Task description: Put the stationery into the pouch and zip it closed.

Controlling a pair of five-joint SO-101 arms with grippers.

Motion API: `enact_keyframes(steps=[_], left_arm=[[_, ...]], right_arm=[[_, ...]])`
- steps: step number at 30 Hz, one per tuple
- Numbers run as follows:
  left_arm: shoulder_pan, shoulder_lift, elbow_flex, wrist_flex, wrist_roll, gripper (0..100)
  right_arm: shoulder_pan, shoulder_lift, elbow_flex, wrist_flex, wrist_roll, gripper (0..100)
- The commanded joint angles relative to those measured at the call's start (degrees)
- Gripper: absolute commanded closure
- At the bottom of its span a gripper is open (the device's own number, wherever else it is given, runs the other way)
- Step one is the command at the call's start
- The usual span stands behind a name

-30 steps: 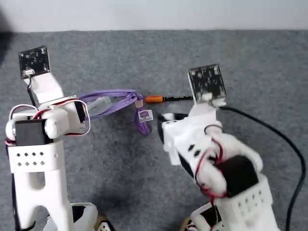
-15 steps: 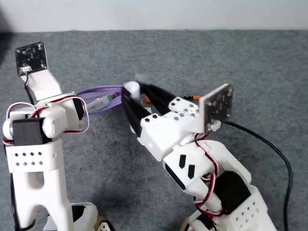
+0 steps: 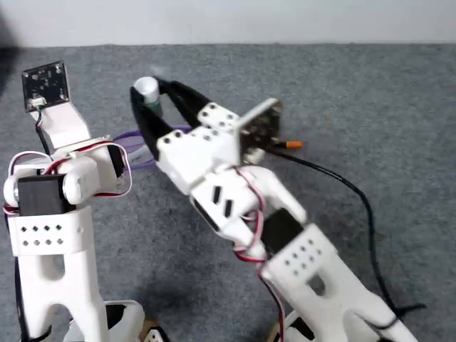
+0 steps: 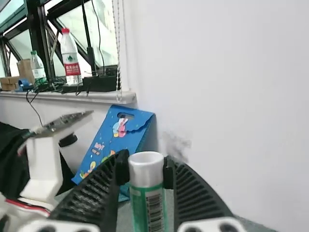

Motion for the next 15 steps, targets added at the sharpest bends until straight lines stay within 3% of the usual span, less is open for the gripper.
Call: enact_keyframes(steps=[1,15], left_arm=[[-0.26,0.09,-3.47,-1.76,-0.26,98],[-0.26,0.09,-3.38,-1.76,-0.26,98]], right_arm=[[-0.66,4.18,-0.35,-4.97,0.62,99.1],[-1.1,13.05,8.44,-12.09,0.79,99.0]])
